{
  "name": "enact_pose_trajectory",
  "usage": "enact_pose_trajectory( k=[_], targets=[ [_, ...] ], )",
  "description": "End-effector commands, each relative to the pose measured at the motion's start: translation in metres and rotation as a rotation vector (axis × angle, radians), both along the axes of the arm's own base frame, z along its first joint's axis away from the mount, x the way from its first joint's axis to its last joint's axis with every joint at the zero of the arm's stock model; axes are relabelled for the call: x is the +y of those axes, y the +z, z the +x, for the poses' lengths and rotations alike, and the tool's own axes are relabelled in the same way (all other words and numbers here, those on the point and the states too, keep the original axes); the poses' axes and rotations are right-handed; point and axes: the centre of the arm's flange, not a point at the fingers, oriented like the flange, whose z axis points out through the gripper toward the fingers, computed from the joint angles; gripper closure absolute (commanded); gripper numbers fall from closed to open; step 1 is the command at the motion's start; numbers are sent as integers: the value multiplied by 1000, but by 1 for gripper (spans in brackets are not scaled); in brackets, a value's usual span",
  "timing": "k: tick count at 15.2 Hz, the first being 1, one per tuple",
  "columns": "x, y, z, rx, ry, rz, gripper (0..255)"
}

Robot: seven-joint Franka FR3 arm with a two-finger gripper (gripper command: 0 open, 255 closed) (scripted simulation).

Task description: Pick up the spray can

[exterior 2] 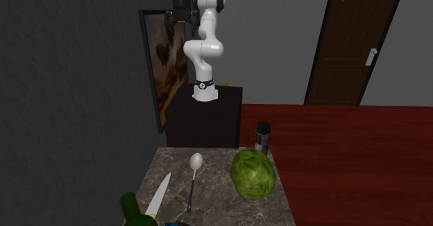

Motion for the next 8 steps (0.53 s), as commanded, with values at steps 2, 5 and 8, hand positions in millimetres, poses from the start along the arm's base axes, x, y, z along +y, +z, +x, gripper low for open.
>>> enact_pose_trajectory(
  k=[2, 5, 8],
  targets=[
    [8, -9, 4, 6, -2, 4, 0],
    [34, -36, 16, 24, -10, 15, 0],
    [59, -63, 28, 41, -17, 26, 0]
  ],
)
